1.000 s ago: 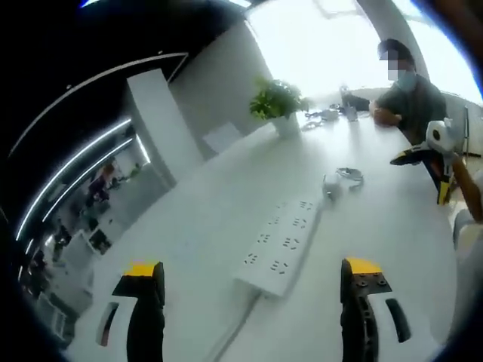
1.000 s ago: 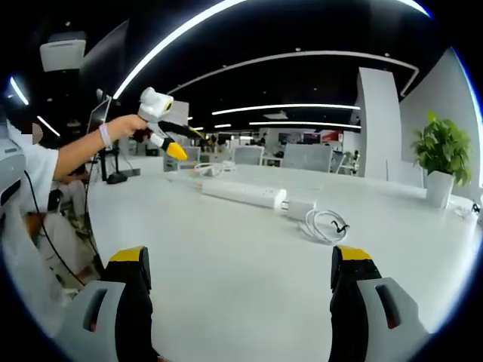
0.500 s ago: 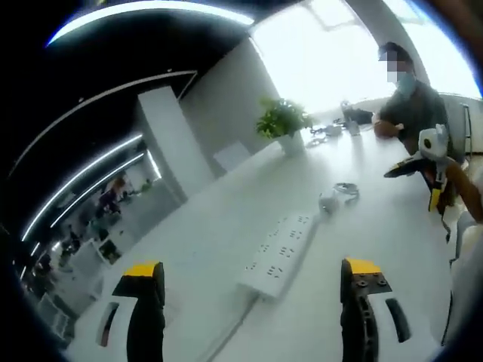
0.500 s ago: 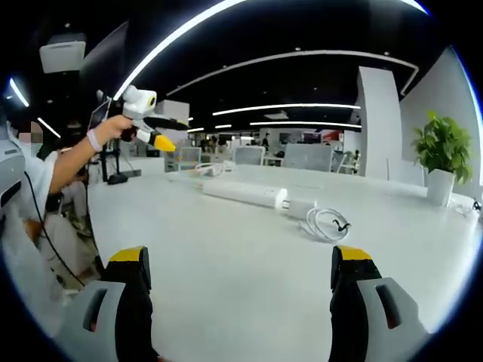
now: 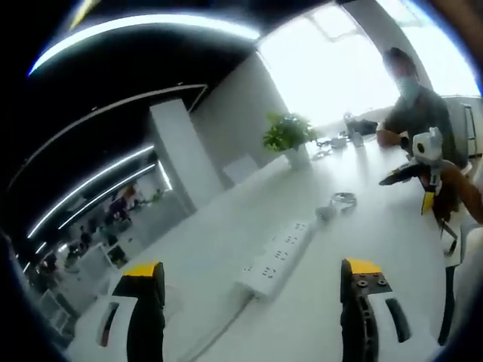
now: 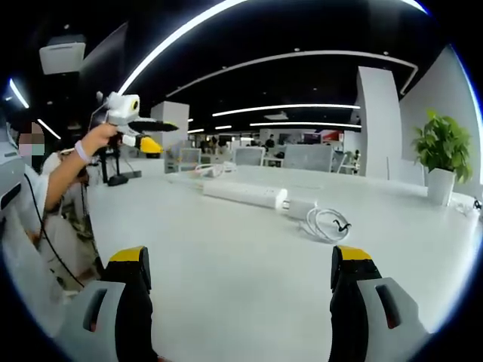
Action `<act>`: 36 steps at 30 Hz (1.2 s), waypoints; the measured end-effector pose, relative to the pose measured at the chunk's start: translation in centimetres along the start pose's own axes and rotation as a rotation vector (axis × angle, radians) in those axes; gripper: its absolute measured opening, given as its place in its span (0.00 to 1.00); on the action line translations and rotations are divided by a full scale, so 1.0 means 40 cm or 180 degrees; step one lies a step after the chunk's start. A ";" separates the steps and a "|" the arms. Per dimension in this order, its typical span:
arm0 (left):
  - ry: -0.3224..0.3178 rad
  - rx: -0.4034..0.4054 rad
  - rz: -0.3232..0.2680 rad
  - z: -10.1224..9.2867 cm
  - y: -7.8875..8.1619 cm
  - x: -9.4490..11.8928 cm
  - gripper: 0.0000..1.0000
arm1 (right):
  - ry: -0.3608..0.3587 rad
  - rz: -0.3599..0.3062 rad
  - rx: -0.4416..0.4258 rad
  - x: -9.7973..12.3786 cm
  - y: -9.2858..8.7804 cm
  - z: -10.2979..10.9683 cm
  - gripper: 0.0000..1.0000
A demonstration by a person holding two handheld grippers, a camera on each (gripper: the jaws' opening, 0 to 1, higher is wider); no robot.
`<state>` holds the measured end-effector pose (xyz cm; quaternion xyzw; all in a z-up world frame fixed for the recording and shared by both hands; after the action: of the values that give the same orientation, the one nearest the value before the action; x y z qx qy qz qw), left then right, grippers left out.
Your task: Straighten the power strip on the desk, plug the charger into it
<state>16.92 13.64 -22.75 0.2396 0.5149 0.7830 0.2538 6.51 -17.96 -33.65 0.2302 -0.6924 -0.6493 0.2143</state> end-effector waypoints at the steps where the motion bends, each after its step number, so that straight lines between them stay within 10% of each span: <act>1: 0.0010 0.0004 -0.0019 -0.003 0.000 0.005 0.99 | 0.0001 0.0000 0.0000 0.000 0.000 0.000 0.99; 36: 0.0481 0.0242 -0.0340 -0.093 -0.056 0.177 0.99 | -0.0009 -0.0012 -0.0006 -0.006 -0.001 0.007 0.99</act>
<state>9.53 16.41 -25.33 0.1615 0.5739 0.7641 0.2463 6.52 -17.60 -33.71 0.2304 -0.6917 -0.6507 0.2123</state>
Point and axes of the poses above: the point that each gripper's makers call its tool centre point, and the gripper's own axes: x roughly backward along the fingers, z roughly to its left, y roughly out of its top, the point moved 3 cm from there along x, roughly backward along the fingers, and after that the axes turned 9 degrees about -z, right-handed, at the moved point
